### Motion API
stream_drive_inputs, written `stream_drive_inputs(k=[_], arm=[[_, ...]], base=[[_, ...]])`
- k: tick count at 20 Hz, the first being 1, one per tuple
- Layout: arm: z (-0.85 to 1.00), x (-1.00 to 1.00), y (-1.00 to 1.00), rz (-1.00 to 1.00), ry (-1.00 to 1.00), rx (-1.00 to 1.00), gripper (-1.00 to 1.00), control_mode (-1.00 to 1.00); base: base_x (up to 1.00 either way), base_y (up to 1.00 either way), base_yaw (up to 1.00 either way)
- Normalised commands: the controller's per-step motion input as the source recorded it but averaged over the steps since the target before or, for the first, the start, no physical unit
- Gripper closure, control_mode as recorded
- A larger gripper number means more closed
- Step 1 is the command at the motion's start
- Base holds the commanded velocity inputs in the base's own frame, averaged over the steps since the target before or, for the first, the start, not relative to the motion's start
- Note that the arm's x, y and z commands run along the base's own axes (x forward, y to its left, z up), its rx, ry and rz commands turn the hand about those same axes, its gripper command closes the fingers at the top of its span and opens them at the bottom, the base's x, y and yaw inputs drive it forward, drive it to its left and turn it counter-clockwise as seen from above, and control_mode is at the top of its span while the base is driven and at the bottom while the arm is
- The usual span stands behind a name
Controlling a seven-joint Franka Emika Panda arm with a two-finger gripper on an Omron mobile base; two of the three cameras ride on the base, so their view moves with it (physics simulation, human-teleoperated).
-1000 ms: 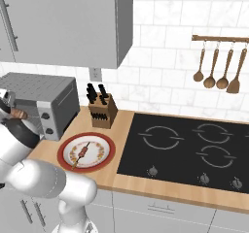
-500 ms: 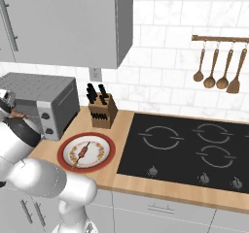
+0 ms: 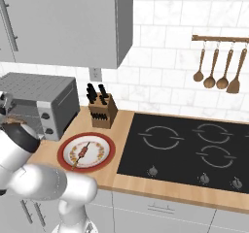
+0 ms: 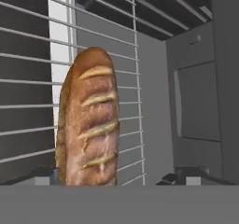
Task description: Pick up the kebab skewer and baguette bread, and place them inside the toaster oven. Close the toaster oven door and start by setting the timer.
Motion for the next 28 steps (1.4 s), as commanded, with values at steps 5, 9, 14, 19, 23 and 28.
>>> stream_drive_inputs(k=[5, 9, 14, 19, 23, 28], arm=[[0.15, -0.91, -0.70, -0.29, 0.14, 0.07, -1.00, -1.00], [0.19, -0.15, -1.00, -0.57, 0.21, 0.16, -1.00, -1.00], [0.11, 0.00, -1.00, -0.63, 0.25, 0.19, -1.00, -1.00], [0.01, 0.00, -1.00, -0.57, 0.23, 0.27, -1.00, -1.00], [0.00, 0.01, -0.98, -0.55, 0.18, 0.27, -1.00, -1.00], [0.00, 0.01, -0.78, -0.33, 0.17, 0.19, -1.00, -1.00]], base=[[0.00, 0.00, 0.00], [0.00, 0.00, 0.00], [0.00, 0.00, 0.00], [0.00, 0.00, 0.00], [0.00, 0.00, 0.00], [0.00, 0.00, 0.00]])
